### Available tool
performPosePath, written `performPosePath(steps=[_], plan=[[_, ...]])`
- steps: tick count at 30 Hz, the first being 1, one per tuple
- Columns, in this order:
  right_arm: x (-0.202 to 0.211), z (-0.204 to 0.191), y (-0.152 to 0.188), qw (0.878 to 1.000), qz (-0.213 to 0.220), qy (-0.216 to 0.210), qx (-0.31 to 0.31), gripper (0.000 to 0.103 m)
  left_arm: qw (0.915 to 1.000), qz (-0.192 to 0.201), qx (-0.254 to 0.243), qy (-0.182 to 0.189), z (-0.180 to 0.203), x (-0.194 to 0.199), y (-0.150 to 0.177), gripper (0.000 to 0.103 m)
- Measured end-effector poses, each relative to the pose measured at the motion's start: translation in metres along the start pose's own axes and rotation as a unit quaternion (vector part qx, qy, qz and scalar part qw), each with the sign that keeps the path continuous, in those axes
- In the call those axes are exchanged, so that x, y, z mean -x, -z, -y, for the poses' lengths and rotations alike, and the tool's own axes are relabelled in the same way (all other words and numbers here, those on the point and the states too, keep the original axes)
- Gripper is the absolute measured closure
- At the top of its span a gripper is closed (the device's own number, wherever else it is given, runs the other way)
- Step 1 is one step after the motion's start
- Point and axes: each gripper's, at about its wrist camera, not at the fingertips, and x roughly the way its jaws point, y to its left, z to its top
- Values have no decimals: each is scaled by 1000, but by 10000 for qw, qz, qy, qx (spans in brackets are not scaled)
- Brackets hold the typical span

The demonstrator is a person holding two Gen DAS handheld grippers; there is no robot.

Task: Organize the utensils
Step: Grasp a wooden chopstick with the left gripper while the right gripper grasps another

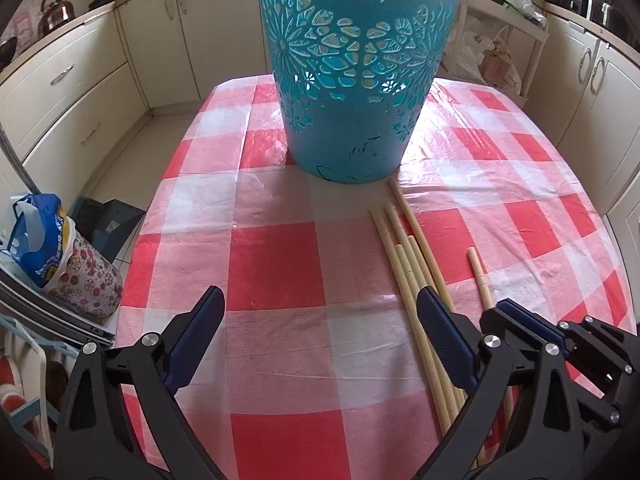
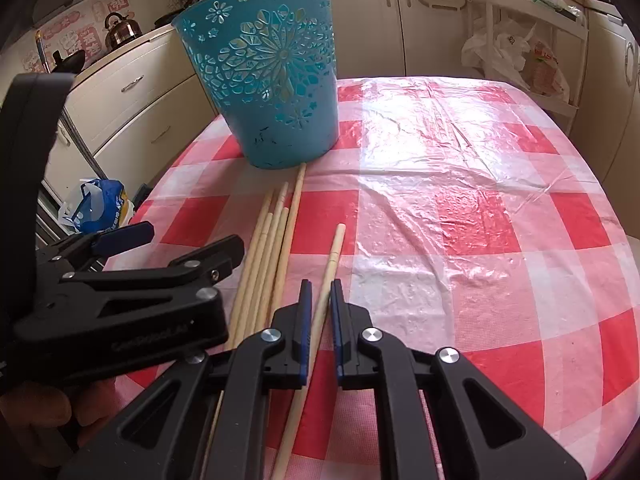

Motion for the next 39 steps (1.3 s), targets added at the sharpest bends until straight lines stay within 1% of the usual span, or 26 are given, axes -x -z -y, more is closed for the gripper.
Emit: performPosePath(steps=[2, 5, 9, 11, 12, 15, 23, 24, 25, 26, 30, 31, 32, 33, 36, 39], plan=[[0, 0, 0, 10000, -4, -2, 16, 93, 9999, -95, -31, -65, 0, -6, 0, 12], [1, 2, 1, 10000, -9, -59, -29, 93, 10000, -89, 4, -4, 0, -8, 1, 12], [1, 6, 1, 9999, -21, -121, -94, 93, 9999, -132, -10, -30, 0, -11, 0, 12], [1, 8, 1, 9997, -25, -180, -162, 93, 9998, -46, 99, 159, -2, -7, 0, 12], [1, 9, 1, 9996, -27, -198, -182, 93, 9998, -18, 114, 153, -2, -5, 0, 12], [1, 8, 1, 9996, -29, -198, -174, 93, 9999, -56, -95, 74, 5, -8, 0, 12], [2, 9, 1, 9995, -37, -239, -187, 93, 9996, -40, -253, -80, 7, -5, 0, 13], [2, 9, 1, 9996, -35, -236, -181, 93, 9996, -74, -254, -129, 5, -6, 0, 17], [2, 9, 1, 9996, -33, -229, -178, 93, 9994, -160, -261, -149, 2, -9, 0, 18], [2, 9, 1, 9996, -36, -232, -181, 93, 9997, -139, -169, -82, -1, -10, 0, 18], [2, 9, 1, 9995, -31, -241, -191, 93, 9998, -167, -125, -56, -1, -9, -1, 18], [2, 9, 1, 9995, -31, -252, -201, 93, 9999, -140, -41, 20, -4, -7, 0, 18], [1, 9, 1, 9994, -32, -258, -208, 93, 9995, -46, 156, 262, -7, -3, 0, 18], [1, 9, 1, 9994, -31, -264, -213, 93, 9994, -29, 193, 288, -8, -1, -1, 18], [2, 10, 0, 9994, -31, -270, -219, 93, 9996, -84, 20, 282, 2, -3, -1, 18], [1, 11, 0, 9993, -33, -286, -235, 93, 9999, -70, -112, 100, 9, -5, 0, 18]])
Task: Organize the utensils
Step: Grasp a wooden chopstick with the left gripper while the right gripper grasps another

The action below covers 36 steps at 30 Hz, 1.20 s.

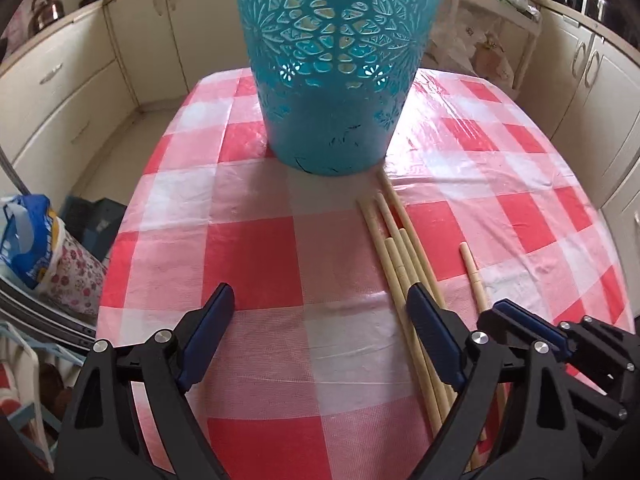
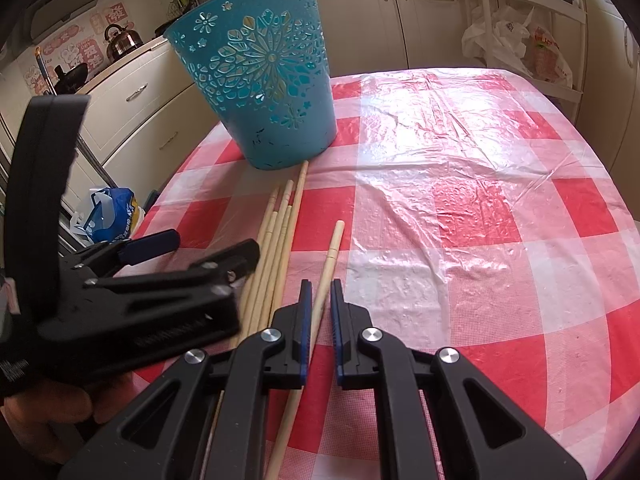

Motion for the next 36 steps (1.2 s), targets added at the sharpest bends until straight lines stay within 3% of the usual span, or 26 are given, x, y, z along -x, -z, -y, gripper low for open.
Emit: performPosePath(steps=[8, 16, 18, 23, 24, 26, 29, 32, 33, 36], plan=[[0, 0, 1, 10000, 0, -20, -14, 93, 9999, -47, -150, -72, -2, -1, 3, 21], [-3, -5, -3, 9997, -24, 150, 200, 93, 9943, -181, -955, 437, -12, 2, 2, 26], [-5, -9, -5, 9991, -35, 246, 350, 93, 9890, -273, -1301, 653, -16, 1, 0, 28], [-10, -10, -12, 9980, -99, 349, 514, 94, 9622, -690, -2313, 1258, -20, 0, -11, 36], [-11, -10, -14, 9980, -131, 344, 513, 94, 9610, -727, -2350, 1264, -21, -1, -13, 37], [-13, -9, -17, 9978, -173, 363, 529, 94, 9631, -754, -2332, 1112, -23, -2, -17, 37], [-16, -10, -19, 9973, -153, 382, 600, 94, 9735, -723, -1953, 943, -29, -7, -22, 37], [-15, -10, -19, 9973, -121, 367, 629, 94, 9794, -537, -1693, 958, -32, -7, -21, 44], [-15, -9, -18, 9974, -116, 347, 619, 94, 9784, -480, -1739, 1008, -31, -6, -20, 52], [-15, -5, -19, 9985, -113, 222, 493, 94, 9649, -411, -2227, 1330, -18, -2, -16, 75]])
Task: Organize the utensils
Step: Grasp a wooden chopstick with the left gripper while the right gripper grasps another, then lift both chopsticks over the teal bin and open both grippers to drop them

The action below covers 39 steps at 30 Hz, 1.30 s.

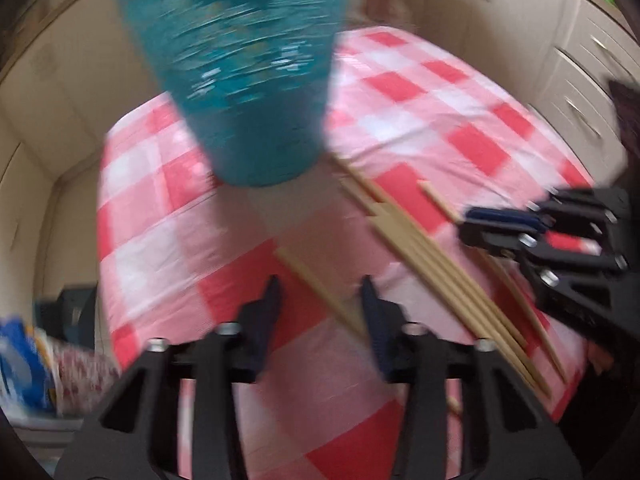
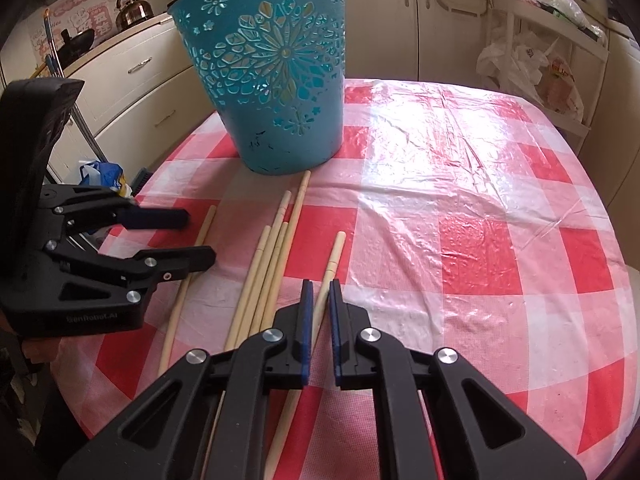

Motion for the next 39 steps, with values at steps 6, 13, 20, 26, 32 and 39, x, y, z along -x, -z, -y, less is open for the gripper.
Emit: performPosePath(steps=[6, 13, 20, 26, 32, 39], plan=[[0, 5, -1, 9998, -13, -142, -168, 94, 9945, 2, -983, 362, 10, 4, 1, 84], [1, 2, 0, 9999, 13, -64, -78, 94, 9982, -61, -519, -288, 13, 6, 1, 67], [1, -9, 2, 9997, 57, 100, 230, 95, 9974, 6, 652, -317, 0, 4, 4, 79], [0, -17, 4, 9980, -29, 333, 544, 95, 9947, 67, 898, -492, 6, 2, 6, 82], [1, -11, 6, 9989, 36, 228, 416, 97, 9923, 224, 1050, -621, 15, -1, 4, 96], [15, 22, 7, 9969, 345, -422, -560, 97, 9884, 554, 1246, -667, 22, 16, 14, 98]])
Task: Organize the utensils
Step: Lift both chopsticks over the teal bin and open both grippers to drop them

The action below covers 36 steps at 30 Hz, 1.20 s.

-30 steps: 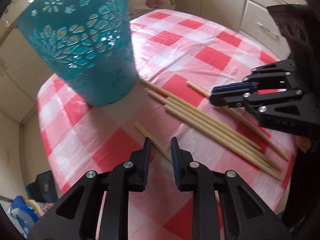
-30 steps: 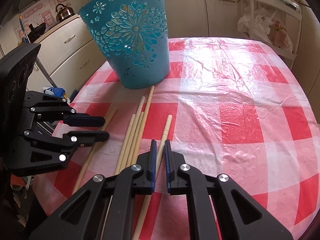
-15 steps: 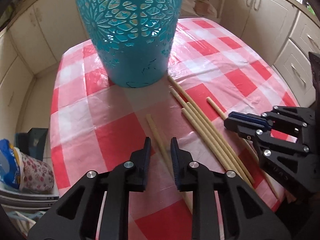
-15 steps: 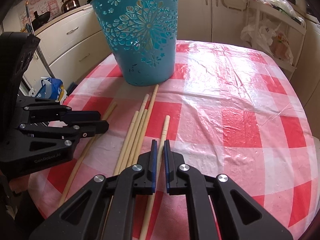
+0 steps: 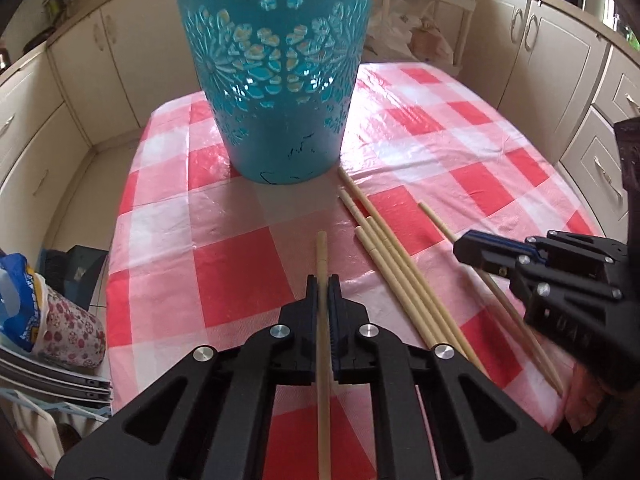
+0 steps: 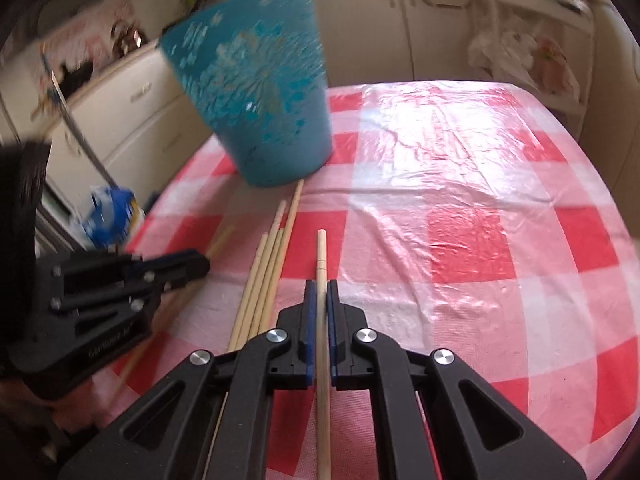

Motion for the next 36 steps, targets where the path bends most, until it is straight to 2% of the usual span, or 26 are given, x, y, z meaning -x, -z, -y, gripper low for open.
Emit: performPosePath(steps=[8, 22, 29, 36], plan=[[16, -4, -5, 9993, 351, -105, -85, 97, 9996, 260, -103, -51, 9, 21, 6, 98], [25, -9, -5, 9984, 498, -243, -82, 97, 9988, 454, -133, -79, 8, 36, 7, 98], [34, -11, -7, 9969, 683, -366, -135, 97, 9981, 608, 82, 53, -1, 46, 8, 98], [47, -10, -11, 9938, 963, -492, -243, 97, 9924, 1095, 443, 334, -19, 72, 7, 98]])
